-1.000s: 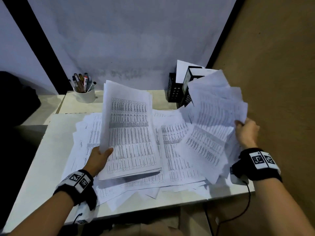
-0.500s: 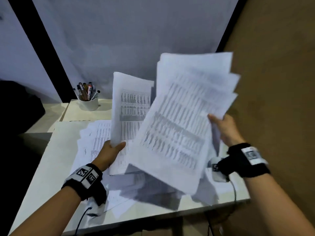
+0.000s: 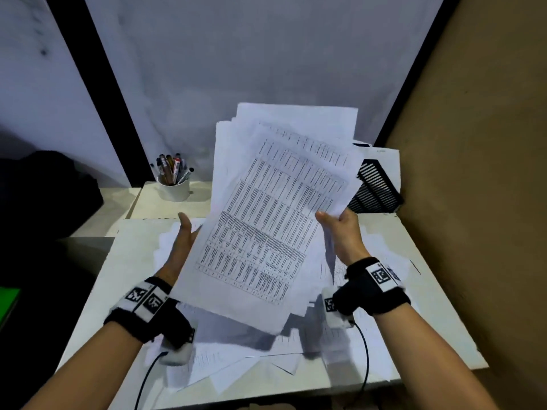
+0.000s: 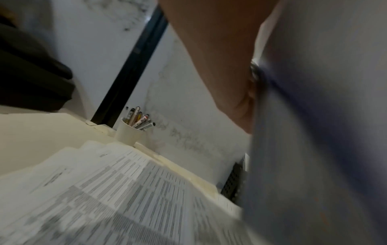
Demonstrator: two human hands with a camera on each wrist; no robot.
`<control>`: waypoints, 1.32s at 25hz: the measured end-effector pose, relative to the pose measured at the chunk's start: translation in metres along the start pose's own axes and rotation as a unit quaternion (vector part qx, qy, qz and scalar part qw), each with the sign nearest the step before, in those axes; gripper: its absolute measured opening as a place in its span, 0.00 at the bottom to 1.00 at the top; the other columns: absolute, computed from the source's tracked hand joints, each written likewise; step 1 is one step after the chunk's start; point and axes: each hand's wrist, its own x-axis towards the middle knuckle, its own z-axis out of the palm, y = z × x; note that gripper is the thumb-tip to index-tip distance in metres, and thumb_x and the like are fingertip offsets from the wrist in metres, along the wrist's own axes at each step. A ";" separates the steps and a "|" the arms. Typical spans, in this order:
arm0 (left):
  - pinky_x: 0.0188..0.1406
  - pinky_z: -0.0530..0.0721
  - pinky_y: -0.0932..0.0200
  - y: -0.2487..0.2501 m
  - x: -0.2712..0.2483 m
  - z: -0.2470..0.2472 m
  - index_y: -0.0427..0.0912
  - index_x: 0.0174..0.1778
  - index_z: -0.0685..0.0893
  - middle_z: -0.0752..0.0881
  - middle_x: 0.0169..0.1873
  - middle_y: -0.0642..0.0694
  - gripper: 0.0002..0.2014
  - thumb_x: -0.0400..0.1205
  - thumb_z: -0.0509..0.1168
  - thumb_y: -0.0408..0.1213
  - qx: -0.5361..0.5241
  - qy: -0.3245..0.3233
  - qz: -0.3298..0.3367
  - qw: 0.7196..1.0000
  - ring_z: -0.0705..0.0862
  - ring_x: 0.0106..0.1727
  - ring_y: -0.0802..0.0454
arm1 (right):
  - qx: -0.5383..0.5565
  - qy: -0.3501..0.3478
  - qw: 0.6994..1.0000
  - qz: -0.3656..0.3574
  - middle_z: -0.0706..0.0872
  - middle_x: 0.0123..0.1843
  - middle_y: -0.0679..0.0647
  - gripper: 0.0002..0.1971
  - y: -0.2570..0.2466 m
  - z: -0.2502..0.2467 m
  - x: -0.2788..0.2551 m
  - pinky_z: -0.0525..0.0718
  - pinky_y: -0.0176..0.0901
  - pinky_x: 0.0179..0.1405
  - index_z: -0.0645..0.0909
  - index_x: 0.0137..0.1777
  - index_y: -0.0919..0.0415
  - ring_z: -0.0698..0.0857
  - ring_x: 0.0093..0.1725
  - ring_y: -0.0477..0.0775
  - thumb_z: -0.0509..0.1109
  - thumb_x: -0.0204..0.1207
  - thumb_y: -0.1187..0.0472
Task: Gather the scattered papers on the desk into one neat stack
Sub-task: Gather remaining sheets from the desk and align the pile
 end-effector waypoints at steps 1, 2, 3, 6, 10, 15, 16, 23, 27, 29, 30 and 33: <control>0.50 0.87 0.47 0.005 -0.001 0.006 0.50 0.57 0.85 0.90 0.52 0.45 0.35 0.64 0.59 0.72 0.040 -0.020 0.004 0.999 0.89 0.48 0.45 | 0.005 0.008 1.000 -0.020 0.87 0.31 0.39 0.05 0.002 0.003 -0.001 0.81 0.24 0.34 0.80 0.48 0.69 0.84 0.32 0.31 0.66 0.75 0.76; 0.49 0.86 0.49 0.010 -0.004 0.017 0.46 0.54 0.85 0.90 0.49 0.45 0.34 0.64 0.64 0.70 0.086 -0.033 0.021 0.995 0.88 0.47 0.44 | -0.003 0.025 0.999 -0.032 0.83 0.22 0.38 0.03 0.004 0.008 -0.002 0.81 0.25 0.30 0.79 0.39 0.68 0.82 0.26 0.31 0.69 0.73 0.74; 0.48 0.85 0.52 0.008 -0.001 0.021 0.45 0.51 0.84 0.90 0.44 0.48 0.31 0.63 0.69 0.67 0.138 -0.019 0.058 0.989 0.87 0.45 0.45 | -0.007 0.029 0.999 -0.036 0.82 0.21 0.40 0.06 0.009 0.012 -0.004 0.81 0.27 0.30 0.78 0.35 0.69 0.81 0.25 0.33 0.72 0.71 0.71; 0.46 0.83 0.66 -0.007 0.000 0.026 0.47 0.57 0.81 0.88 0.41 0.60 0.24 0.67 0.75 0.51 0.134 0.067 0.109 0.983 0.84 0.46 0.60 | -0.001 -0.020 0.999 -0.028 0.87 0.32 0.42 0.05 0.031 0.022 -0.015 0.86 0.29 0.40 0.81 0.42 0.64 0.86 0.34 0.36 0.73 0.69 0.72; 0.47 0.86 0.65 -0.020 0.004 0.027 0.48 0.54 0.83 0.91 0.43 0.57 0.46 0.41 0.78 0.68 0.144 0.064 0.120 0.980 0.88 0.48 0.61 | 0.020 -0.037 0.999 -0.001 0.91 0.39 0.46 0.10 0.046 0.029 -0.022 0.89 0.44 0.51 0.83 0.49 0.61 0.90 0.41 0.39 0.73 0.70 0.71; 0.48 0.87 0.65 0.001 0.018 0.032 0.50 0.49 0.84 0.91 0.40 0.58 0.41 0.41 0.79 0.64 0.129 0.076 0.157 0.976 0.89 0.47 0.61 | 0.049 0.002 0.996 -0.080 0.82 0.27 0.43 0.28 0.001 0.033 -0.004 0.81 0.31 0.33 0.78 0.33 0.57 0.81 0.31 0.43 0.73 0.55 0.30; 0.46 0.87 0.67 0.003 0.018 0.032 0.51 0.47 0.84 0.92 0.38 0.60 0.40 0.41 0.79 0.66 0.131 0.071 0.161 0.976 0.89 0.45 0.63 | 0.050 0.005 0.995 -0.092 0.81 0.26 0.43 0.30 -0.005 0.033 -0.001 0.81 0.33 0.33 0.76 0.32 0.56 0.80 0.30 0.43 0.72 0.51 0.27; 0.58 0.85 0.43 -0.003 0.019 0.031 0.48 0.45 0.83 0.90 0.41 0.51 0.13 0.67 0.77 0.37 0.117 0.111 0.129 0.978 0.89 0.42 0.56 | -0.043 -0.026 0.999 -0.008 0.88 0.42 0.48 0.08 0.020 0.032 -0.008 0.86 0.50 0.58 0.81 0.46 0.54 0.88 0.39 0.37 0.74 0.70 0.66; 0.47 0.89 0.56 0.007 0.018 0.029 0.51 0.39 0.87 0.92 0.35 0.58 0.21 0.53 0.82 0.51 0.110 0.073 0.169 0.977 0.90 0.41 0.60 | 0.012 -0.045 0.999 -0.018 0.90 0.43 0.47 0.18 0.017 0.021 0.002 0.88 0.38 0.49 0.82 0.52 0.62 0.89 0.45 0.42 0.78 0.62 0.63; 0.49 0.88 0.56 0.001 0.021 0.028 0.52 0.41 0.87 0.92 0.36 0.57 0.27 0.48 0.82 0.54 0.134 0.064 0.135 0.980 0.90 0.44 0.59 | -0.018 -0.068 0.997 0.026 0.90 0.46 0.51 0.18 0.028 0.021 0.001 0.87 0.49 0.56 0.82 0.52 0.61 0.89 0.50 0.53 0.79 0.61 0.63; 0.53 0.87 0.52 -0.002 0.021 0.029 0.53 0.43 0.85 0.92 0.36 0.57 0.24 0.52 0.83 0.49 0.145 0.069 0.120 0.980 0.89 0.44 0.60 | -0.037 -0.074 0.996 0.041 0.89 0.47 0.52 0.15 0.033 0.022 -0.001 0.85 0.54 0.60 0.82 0.51 0.59 0.88 0.51 0.55 0.77 0.64 0.67; 0.55 0.86 0.51 0.000 0.021 0.033 0.53 0.44 0.83 0.91 0.33 0.62 0.28 0.50 0.82 0.53 0.160 0.080 0.115 0.977 0.89 0.40 0.66 | -0.043 -0.072 0.996 0.034 0.89 0.47 0.53 0.10 0.026 0.024 0.001 0.84 0.57 0.61 0.83 0.49 0.57 0.88 0.48 0.52 0.76 0.69 0.66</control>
